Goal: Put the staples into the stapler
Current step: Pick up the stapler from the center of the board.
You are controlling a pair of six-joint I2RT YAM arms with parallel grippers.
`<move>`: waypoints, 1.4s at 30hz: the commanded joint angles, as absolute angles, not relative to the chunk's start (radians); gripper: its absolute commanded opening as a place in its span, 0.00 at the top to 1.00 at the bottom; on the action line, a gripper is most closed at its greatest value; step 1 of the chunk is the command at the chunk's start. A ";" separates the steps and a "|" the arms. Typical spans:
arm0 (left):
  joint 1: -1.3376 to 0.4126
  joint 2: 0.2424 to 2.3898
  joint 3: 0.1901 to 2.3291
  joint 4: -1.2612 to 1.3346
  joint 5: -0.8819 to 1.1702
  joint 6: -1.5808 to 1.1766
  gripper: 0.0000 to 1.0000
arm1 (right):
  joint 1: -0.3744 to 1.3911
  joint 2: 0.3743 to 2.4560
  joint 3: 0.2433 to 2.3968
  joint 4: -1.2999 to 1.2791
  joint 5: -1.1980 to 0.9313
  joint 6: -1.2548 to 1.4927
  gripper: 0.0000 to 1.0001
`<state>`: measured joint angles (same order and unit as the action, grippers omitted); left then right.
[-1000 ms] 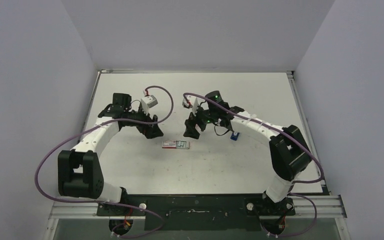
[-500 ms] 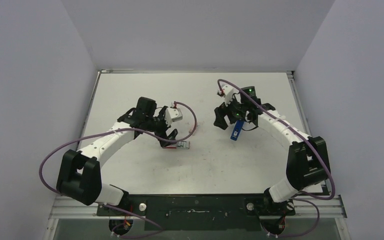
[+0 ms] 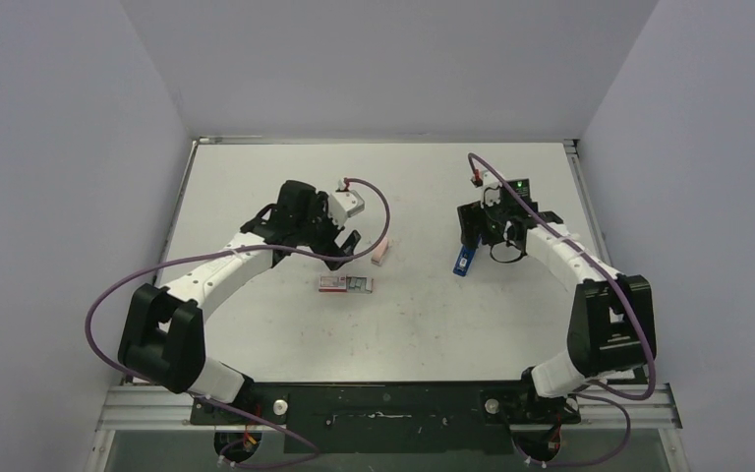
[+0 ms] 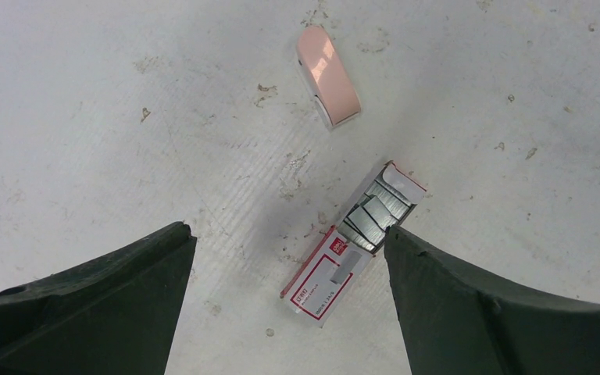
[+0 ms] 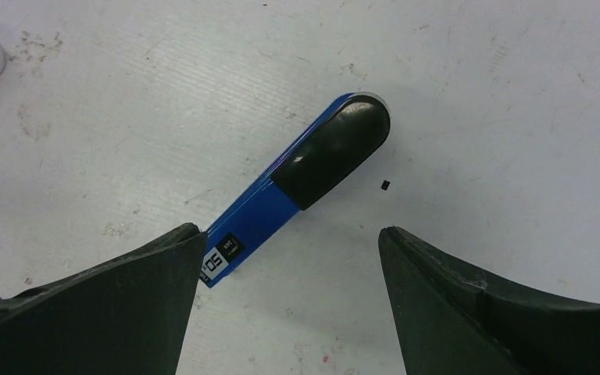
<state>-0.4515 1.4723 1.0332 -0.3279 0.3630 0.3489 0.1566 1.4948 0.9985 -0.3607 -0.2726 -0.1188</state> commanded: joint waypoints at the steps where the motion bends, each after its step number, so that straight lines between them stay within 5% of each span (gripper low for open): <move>1: -0.469 1.480 1.070 -0.263 0.299 0.306 0.10 | 0.158 1.579 1.023 -0.301 -0.186 -0.023 0.18; 7: -0.486 1.475 1.049 -0.238 0.297 0.305 0.09 | 0.172 1.698 1.058 -0.259 -0.169 0.000 0.27; 15: -0.506 1.477 1.069 -0.266 0.283 0.327 0.09 | 0.190 1.756 1.105 -0.259 -0.167 -0.065 0.58; 20: -0.509 1.461 1.065 -0.268 0.272 0.357 0.09 | 0.189 1.761 1.145 -0.326 -0.186 -0.187 0.69; 32: -0.512 1.535 1.114 -0.170 0.589 0.394 0.06 | 0.187 1.640 1.106 -0.401 -0.672 -0.562 0.89; 42: -0.567 1.686 1.263 -0.072 0.837 0.244 0.17 | 0.199 1.519 1.163 -0.624 -1.049 -0.762 0.95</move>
